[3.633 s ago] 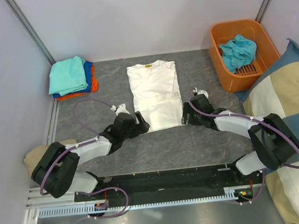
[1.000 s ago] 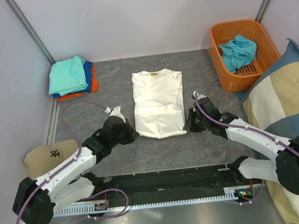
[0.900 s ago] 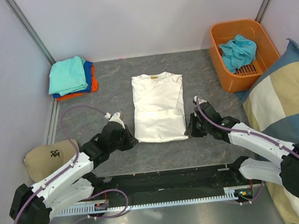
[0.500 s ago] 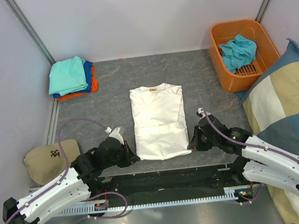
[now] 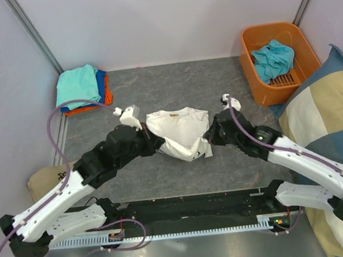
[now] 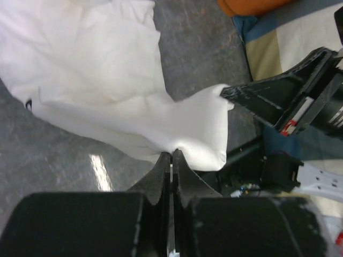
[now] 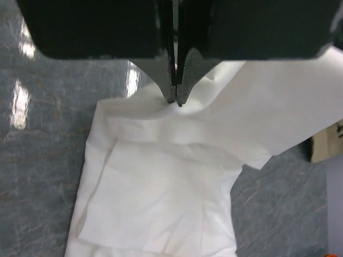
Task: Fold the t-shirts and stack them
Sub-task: Fold the tshirt
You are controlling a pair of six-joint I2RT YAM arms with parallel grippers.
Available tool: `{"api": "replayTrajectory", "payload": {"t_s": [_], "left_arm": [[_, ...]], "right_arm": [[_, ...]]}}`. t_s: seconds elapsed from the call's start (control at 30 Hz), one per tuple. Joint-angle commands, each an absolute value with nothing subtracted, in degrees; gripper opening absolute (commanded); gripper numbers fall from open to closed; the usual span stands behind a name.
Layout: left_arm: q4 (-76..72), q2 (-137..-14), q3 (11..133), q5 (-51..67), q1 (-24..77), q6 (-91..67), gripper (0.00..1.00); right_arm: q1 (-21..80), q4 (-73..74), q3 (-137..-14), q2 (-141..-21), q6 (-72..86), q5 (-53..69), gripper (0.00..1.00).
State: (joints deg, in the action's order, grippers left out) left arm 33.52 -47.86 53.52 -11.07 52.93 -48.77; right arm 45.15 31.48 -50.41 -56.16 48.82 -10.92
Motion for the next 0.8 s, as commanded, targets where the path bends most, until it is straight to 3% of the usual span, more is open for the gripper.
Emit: {"api": "replayTrajectory", "payload": {"t_s": [0.0,0.23,0.47,0.77], "left_arm": [[23.04,-57.99,56.95,-14.42,48.80,-40.17,0.02],[14.25,-66.18,55.81,-12.74,41.40,-36.48,0.02],[11.87,-67.85,54.05,-10.55,32.01,-33.84,0.02],[8.97,-72.94,50.89,-8.79,28.74,-32.26,0.02]], "right_arm": [[45.09,19.27,-54.66,-67.13,46.24,-19.59,0.00],[40.70,11.61,-60.82,-79.70,43.16,-20.48,0.00],[34.55,9.49,-61.61,-82.96,41.57,-18.63,0.00],[31.03,6.34,-62.31,-89.11,39.64,-16.09,0.00]]}}
